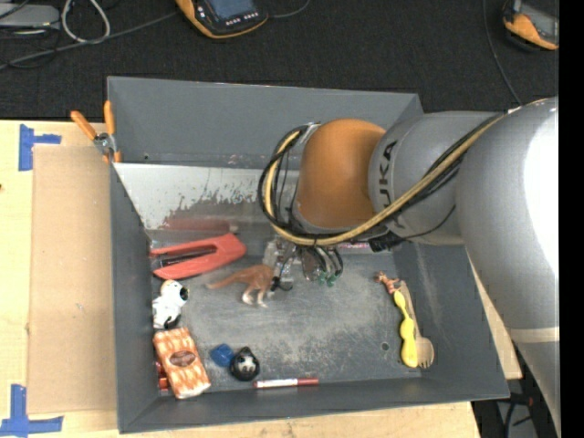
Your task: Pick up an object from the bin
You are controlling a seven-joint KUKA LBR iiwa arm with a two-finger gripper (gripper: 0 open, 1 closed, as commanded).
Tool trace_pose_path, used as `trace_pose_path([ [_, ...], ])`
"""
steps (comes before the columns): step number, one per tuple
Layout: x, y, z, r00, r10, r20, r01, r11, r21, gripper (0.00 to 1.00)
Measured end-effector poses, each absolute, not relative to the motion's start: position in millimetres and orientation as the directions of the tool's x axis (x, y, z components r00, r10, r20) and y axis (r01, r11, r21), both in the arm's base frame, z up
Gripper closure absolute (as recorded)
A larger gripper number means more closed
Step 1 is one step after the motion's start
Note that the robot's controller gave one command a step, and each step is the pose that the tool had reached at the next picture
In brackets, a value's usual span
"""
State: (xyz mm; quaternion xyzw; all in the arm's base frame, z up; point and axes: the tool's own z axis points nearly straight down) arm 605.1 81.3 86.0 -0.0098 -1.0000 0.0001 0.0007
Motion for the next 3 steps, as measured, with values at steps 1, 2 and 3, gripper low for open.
trace_pose_path([
  [1, 546.7, 86, 80, -0.997, 0.076, -0.009, 0.076, 0.997, 0.002, 1.00],
  [2, 561.5, 79, 146, -0.999, 0.035, -0.002, 0.035, 0.999, 0.000, 1.00],
  [3, 542.5, 79, 227, -0.999, 0.030, 0.019, 0.030, 1.000, -0.002, 1.00],
])
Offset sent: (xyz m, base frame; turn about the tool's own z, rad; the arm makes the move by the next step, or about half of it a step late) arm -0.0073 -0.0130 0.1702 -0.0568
